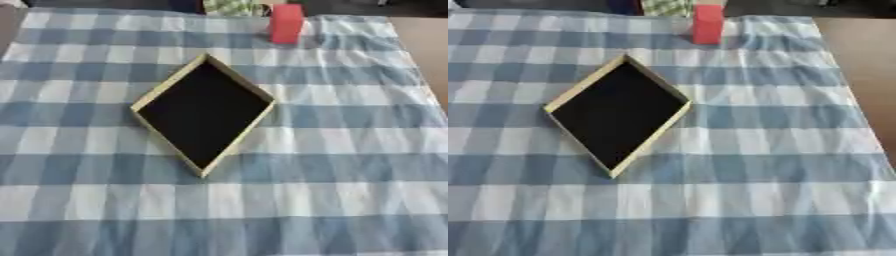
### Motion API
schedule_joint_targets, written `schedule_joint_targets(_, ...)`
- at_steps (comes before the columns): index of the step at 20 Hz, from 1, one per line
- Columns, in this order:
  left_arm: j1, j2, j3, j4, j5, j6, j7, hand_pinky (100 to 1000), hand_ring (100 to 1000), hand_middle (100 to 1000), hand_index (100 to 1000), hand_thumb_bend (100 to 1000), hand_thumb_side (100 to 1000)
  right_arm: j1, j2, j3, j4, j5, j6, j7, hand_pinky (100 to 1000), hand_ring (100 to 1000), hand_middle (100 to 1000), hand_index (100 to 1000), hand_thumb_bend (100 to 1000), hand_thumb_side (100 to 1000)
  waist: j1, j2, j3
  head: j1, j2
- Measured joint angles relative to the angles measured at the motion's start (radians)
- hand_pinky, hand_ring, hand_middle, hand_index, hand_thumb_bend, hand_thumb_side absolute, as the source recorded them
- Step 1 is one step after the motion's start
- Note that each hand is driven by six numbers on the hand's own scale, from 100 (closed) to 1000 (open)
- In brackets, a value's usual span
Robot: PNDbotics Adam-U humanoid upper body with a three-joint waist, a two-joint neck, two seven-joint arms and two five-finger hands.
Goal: Pick up objects on the table and place them in the box.
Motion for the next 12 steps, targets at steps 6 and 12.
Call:
schedule_joint_targets(6, 0.000, 0.000, -0.006, 0.000, 0.007, -0.001, -0.007, 678, 710, 592, 620, 100, 750, -0.078, 0.057, 0.038, 0.075, 0.065, -0.061, 0.070, 954, 1000, 975, 962, 100, 1000, 0.004, -0.003, 0.006, -0.007, 0.000)
schedule_joint_targets(12, 0.000, 0.000, -0.006, 0.000, 0.008, 0.000, -0.009, 678, 711, 592, 620, 100, 750, -0.105, 0.084, 0.056, 0.062, 0.063, -0.139, 0.218, 957, 1000, 984, 984, 100, 1000, 0.006, -0.005, 0.007, -0.012, -0.001)
